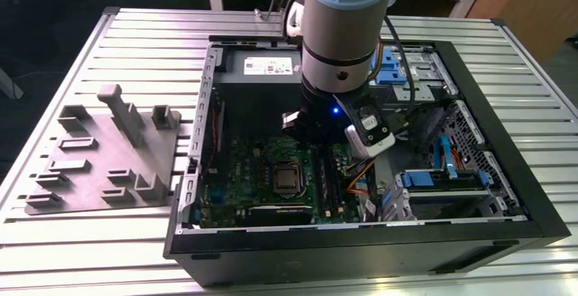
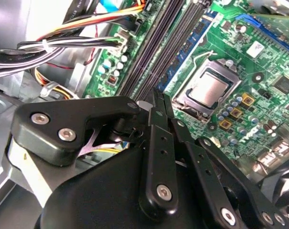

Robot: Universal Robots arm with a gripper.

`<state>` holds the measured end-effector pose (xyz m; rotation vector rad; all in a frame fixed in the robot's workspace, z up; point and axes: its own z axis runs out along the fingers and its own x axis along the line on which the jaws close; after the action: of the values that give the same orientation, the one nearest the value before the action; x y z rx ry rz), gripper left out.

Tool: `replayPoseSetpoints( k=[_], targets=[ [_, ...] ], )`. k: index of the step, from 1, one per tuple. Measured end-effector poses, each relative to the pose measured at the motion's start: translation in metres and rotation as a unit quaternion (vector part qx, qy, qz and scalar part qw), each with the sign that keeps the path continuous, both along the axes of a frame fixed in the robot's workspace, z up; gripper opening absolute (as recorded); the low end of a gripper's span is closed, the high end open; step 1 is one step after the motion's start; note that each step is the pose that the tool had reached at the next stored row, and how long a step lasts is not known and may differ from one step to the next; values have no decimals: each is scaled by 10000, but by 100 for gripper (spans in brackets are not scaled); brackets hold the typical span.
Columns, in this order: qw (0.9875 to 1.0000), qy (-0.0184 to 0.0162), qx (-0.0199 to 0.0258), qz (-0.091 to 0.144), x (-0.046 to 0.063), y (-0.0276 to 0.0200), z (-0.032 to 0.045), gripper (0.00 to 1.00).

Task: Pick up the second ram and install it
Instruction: 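Insert the second ram into the second slot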

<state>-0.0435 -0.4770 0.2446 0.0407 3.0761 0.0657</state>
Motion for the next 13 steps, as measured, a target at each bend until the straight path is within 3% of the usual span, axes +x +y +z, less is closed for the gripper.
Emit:
replayPoseSetpoints(
  k=[13],
  targets=[
    [9999, 2, 0, 103, 88, 0, -67, 11]
  ],
)
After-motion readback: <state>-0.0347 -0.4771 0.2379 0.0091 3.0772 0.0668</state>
